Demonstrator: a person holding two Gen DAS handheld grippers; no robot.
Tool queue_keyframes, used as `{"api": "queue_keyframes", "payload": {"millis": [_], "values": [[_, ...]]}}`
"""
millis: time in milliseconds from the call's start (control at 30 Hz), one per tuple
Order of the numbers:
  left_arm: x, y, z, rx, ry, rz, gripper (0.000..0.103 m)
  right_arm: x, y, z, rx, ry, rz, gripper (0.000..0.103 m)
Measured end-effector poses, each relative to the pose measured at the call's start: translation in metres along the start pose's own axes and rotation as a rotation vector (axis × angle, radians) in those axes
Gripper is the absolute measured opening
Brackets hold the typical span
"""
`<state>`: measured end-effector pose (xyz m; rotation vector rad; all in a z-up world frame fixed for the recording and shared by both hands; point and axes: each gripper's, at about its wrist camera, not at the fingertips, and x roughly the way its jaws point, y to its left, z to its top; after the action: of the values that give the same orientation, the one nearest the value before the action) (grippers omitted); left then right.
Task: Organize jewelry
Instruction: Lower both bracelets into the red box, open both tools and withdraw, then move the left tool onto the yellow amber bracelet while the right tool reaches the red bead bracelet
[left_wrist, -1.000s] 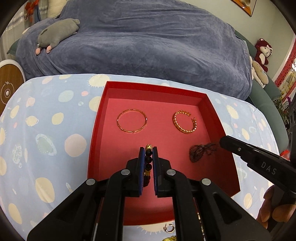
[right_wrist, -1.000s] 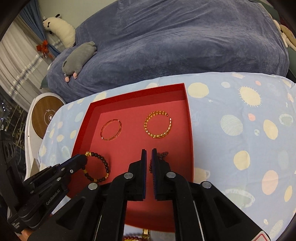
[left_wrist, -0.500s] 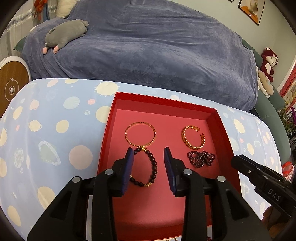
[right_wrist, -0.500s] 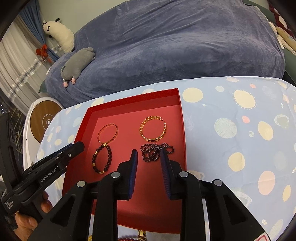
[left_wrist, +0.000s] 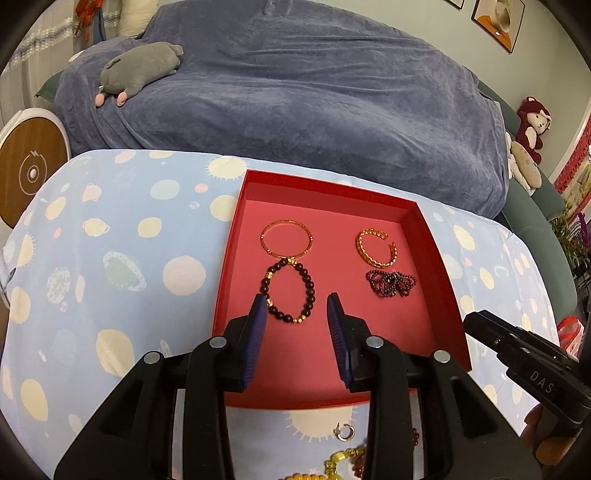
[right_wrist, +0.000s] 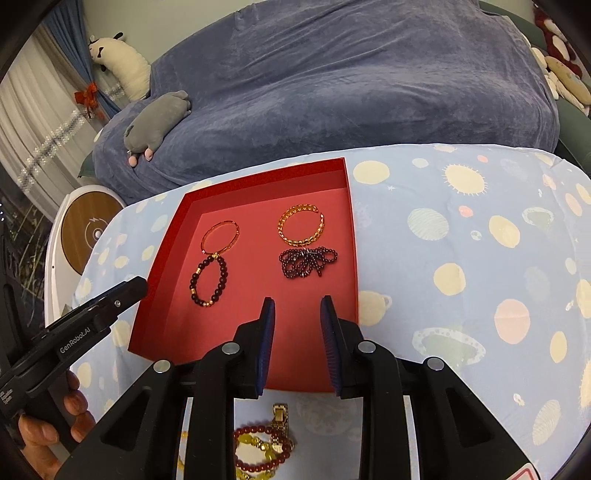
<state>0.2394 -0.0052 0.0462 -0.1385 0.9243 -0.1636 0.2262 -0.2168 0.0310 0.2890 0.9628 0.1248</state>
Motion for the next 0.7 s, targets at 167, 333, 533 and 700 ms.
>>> {"api": "queue_keyframes", "payload": {"millis": [167, 333, 533, 700], "values": [[-0.018, 0.002, -0.029, 0.016, 0.023, 0.003, 0.032, -0.019, -0.004, -0.026, 0.0, 0.003, -0.019, 0.025], [-0.03, 0.009, -0.069, 0.016, 0.071, 0.007, 0.032, -0.034, -0.009, -0.06, 0.012, 0.025, -0.034, 0.025], [-0.031, 0.016, -0.117, 0.011, 0.143, 0.01, 0.032, -0.043, -0.021, -0.1, 0.049, 0.062, -0.047, 0.025], [-0.026, 0.012, -0.142, 0.011, 0.182, 0.001, 0.032, -0.046, -0.021, -0.124, 0.063, 0.089, -0.05, 0.025]]}}
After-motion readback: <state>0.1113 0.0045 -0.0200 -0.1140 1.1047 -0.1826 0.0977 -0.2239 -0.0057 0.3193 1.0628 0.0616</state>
